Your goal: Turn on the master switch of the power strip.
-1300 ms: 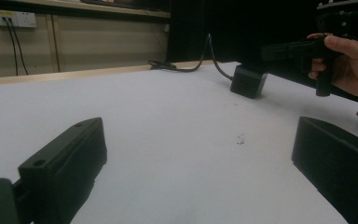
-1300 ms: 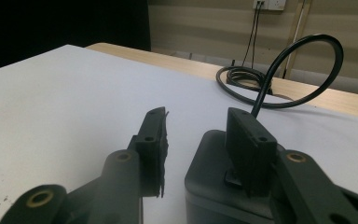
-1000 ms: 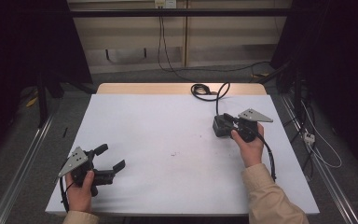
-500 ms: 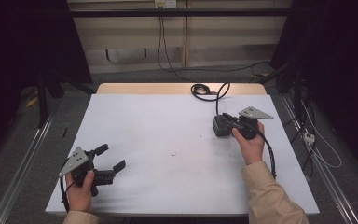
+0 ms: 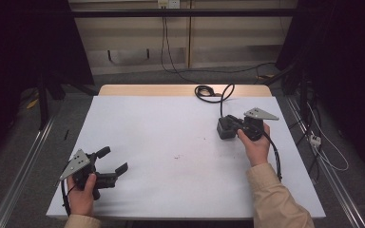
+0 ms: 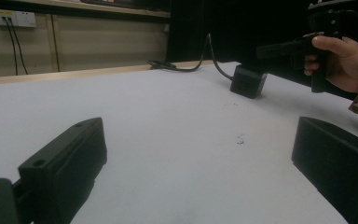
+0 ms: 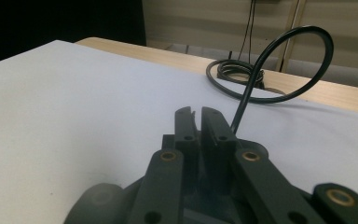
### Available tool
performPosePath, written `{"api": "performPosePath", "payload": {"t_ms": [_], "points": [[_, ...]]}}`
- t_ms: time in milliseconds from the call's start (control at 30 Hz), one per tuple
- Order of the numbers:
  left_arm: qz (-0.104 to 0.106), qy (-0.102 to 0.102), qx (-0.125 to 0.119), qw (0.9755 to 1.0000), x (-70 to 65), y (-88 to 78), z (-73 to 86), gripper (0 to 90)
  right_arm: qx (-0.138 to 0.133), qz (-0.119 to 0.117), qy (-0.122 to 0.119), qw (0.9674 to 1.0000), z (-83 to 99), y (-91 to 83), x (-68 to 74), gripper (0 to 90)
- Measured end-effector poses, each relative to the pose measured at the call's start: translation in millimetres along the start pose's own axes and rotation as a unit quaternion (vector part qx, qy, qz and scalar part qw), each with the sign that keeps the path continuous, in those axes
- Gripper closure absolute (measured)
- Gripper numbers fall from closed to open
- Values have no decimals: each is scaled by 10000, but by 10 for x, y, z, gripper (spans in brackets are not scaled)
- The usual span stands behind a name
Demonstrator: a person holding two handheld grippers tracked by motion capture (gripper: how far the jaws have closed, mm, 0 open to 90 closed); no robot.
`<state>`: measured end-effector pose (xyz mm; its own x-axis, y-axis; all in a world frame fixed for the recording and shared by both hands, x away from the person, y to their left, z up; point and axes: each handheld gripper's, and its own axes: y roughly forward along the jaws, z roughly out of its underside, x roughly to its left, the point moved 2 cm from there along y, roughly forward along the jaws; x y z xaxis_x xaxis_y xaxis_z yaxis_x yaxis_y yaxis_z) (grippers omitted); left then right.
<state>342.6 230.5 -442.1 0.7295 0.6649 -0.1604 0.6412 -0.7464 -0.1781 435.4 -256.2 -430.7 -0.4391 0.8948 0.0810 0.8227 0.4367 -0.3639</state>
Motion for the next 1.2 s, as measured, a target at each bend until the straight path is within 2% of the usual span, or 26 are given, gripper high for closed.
{"api": "performPosePath", "payload": {"t_ms": [200,633,1000,1200], "points": [[4,5,13,10000,0,5,4,28,85,28,40,10000,23,1,-33,900],[14,6,32,10000,3,14,15,28,219,60,29,9997,63,13,-60,900],[12,-2,40,10000,3,14,18,28,350,62,-97,9993,97,32,-43,900],[19,6,40,10000,3,16,17,28,334,110,-142,9993,111,23,-64,900]]}}
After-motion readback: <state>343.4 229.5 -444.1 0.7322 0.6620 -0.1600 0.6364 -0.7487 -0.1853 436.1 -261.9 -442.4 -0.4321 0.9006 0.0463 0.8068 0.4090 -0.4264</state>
